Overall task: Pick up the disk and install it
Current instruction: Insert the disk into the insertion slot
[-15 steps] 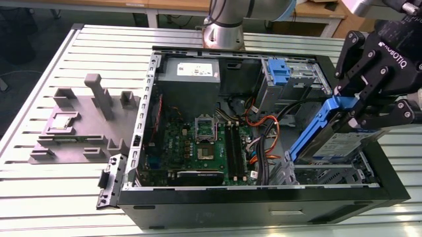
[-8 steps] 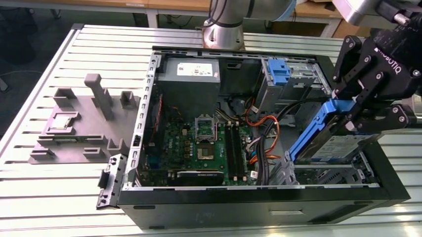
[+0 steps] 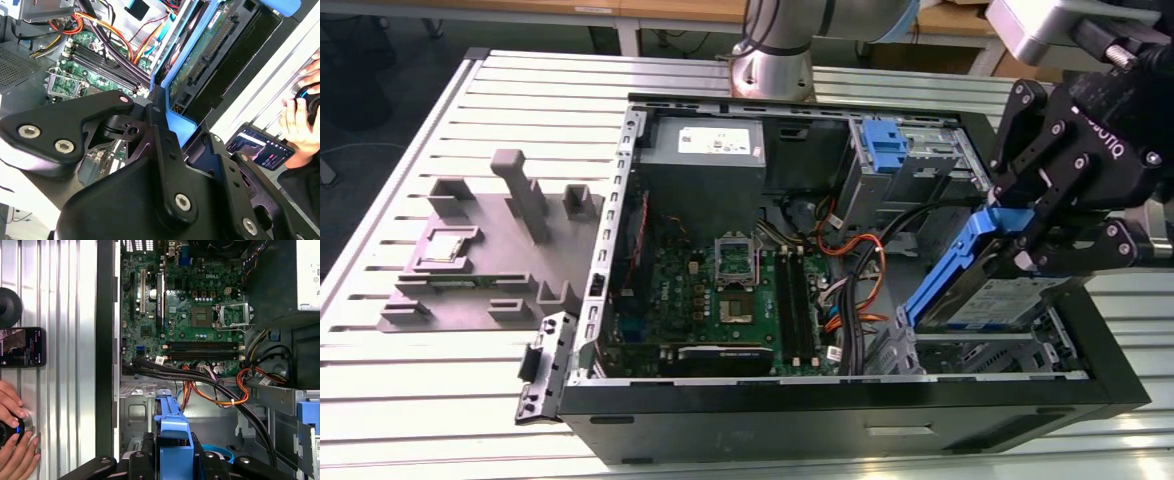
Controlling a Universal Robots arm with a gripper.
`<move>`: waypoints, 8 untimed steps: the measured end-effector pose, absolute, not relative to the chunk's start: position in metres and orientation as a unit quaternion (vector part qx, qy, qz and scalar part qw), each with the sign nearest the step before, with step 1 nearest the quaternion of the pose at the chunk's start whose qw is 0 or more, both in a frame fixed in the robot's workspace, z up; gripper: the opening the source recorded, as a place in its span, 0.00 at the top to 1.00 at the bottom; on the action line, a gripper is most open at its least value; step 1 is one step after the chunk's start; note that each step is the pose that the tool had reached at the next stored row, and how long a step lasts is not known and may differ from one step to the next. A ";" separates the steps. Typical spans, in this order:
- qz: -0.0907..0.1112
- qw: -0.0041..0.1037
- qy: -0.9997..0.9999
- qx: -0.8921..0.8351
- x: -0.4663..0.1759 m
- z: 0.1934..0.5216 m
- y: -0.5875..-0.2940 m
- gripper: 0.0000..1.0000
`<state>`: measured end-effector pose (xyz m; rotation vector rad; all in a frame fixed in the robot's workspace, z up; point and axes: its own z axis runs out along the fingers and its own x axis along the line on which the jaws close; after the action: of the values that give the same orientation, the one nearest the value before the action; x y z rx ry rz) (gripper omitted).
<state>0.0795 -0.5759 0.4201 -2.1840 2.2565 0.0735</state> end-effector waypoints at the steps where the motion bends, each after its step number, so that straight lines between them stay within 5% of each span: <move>1: 0.023 0.000 0.718 -0.695 0.080 0.419 -0.576 0.64; 8: 0.023 0.000 0.718 -0.695 0.080 0.419 -0.576 0.64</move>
<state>0.0795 -0.5759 0.4188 -2.1839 2.2565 0.0735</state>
